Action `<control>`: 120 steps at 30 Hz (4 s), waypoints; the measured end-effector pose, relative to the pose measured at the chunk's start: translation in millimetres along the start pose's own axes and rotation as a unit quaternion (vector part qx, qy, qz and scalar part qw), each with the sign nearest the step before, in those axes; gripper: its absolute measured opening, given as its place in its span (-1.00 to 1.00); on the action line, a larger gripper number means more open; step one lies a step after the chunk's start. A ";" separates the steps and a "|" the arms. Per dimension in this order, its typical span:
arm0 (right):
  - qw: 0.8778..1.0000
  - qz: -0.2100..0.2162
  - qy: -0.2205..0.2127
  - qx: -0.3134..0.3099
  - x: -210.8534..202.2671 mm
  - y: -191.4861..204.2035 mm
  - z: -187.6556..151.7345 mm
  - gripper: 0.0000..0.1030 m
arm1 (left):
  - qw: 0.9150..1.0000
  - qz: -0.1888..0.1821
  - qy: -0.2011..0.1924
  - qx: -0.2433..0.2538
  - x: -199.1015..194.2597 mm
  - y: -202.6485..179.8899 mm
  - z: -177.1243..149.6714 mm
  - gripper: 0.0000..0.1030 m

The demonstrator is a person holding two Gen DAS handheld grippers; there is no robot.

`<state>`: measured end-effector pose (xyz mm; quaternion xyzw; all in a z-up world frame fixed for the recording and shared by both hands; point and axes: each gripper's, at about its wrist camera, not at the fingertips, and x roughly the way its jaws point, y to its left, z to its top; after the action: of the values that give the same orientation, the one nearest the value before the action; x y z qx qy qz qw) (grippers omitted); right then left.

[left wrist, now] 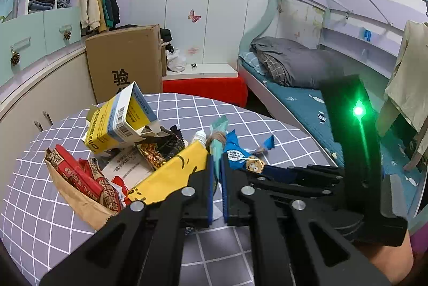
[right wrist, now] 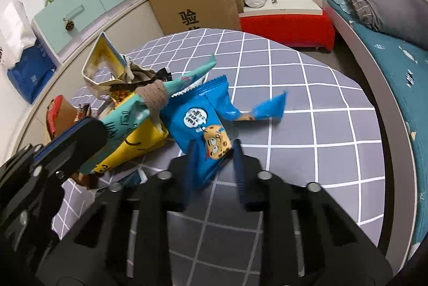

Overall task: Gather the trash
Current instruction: 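Grasp the teal toothpaste tube with the left tool while the right tool grasps the blue snack bag, then carry both items over the blue bucket and open both tools to drop them, then move both tools back over the cluttered table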

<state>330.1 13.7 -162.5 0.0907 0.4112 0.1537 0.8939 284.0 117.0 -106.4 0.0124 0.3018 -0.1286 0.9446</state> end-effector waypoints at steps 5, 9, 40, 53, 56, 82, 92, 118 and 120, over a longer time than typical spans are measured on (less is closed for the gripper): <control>1.000 0.005 -0.030 -0.002 -26.6 -11.9 -8.4 -0.78 | 1.000 -0.006 -0.006 0.005 -9.2 -9.8 2.0 -0.90; 0.999 0.003 -0.051 0.019 -54.3 -38.4 -16.9 -0.79 | 0.999 -0.017 -0.015 0.023 -17.6 -38.8 6.7 -0.90; 0.954 -0.109 0.012 0.278 -22.6 -335.4 -182.9 -0.78 | 0.976 -0.106 0.176 0.075 170.5 -290.3 -108.9 -0.90; 0.934 -0.104 0.033 0.339 61.8 -392.5 -212.1 0.00 | 0.961 -0.069 0.262 0.051 268.4 -256.3 -158.0 -0.90; 0.930 -0.109 0.039 0.349 58.1 -396.1 -223.9 0.01 | 0.958 -0.071 0.274 0.047 278.5 -258.0 -164.2 -0.90; 0.908 -0.131 -0.074 0.392 -34.4 -392.3 -237.1 0.13 | 0.964 -0.057 0.239 0.097 266.6 -305.4 -144.6 0.45; 0.921 -0.134 -0.090 0.355 -85.4 -371.9 -224.9 0.13 | 0.966 -0.020 0.183 0.184 202.8 -335.0 -124.5 0.45; 0.978 -0.037 -0.162 0.126 -199.1 -153.5 -116.6 0.26 | 0.994 -0.024 0.025 0.108 -40.9 -171.0 -19.9 0.54; 0.982 -0.027 -0.152 0.104 -187.8 -129.4 -107.9 0.26 | 0.995 -0.015 0.027 0.099 -42.7 -142.7 -22.2 0.54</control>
<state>158.3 -169.2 -136.6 0.1948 0.2864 0.0702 0.9355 202.2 -8.7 -92.3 0.1050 0.3128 -0.1722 0.9282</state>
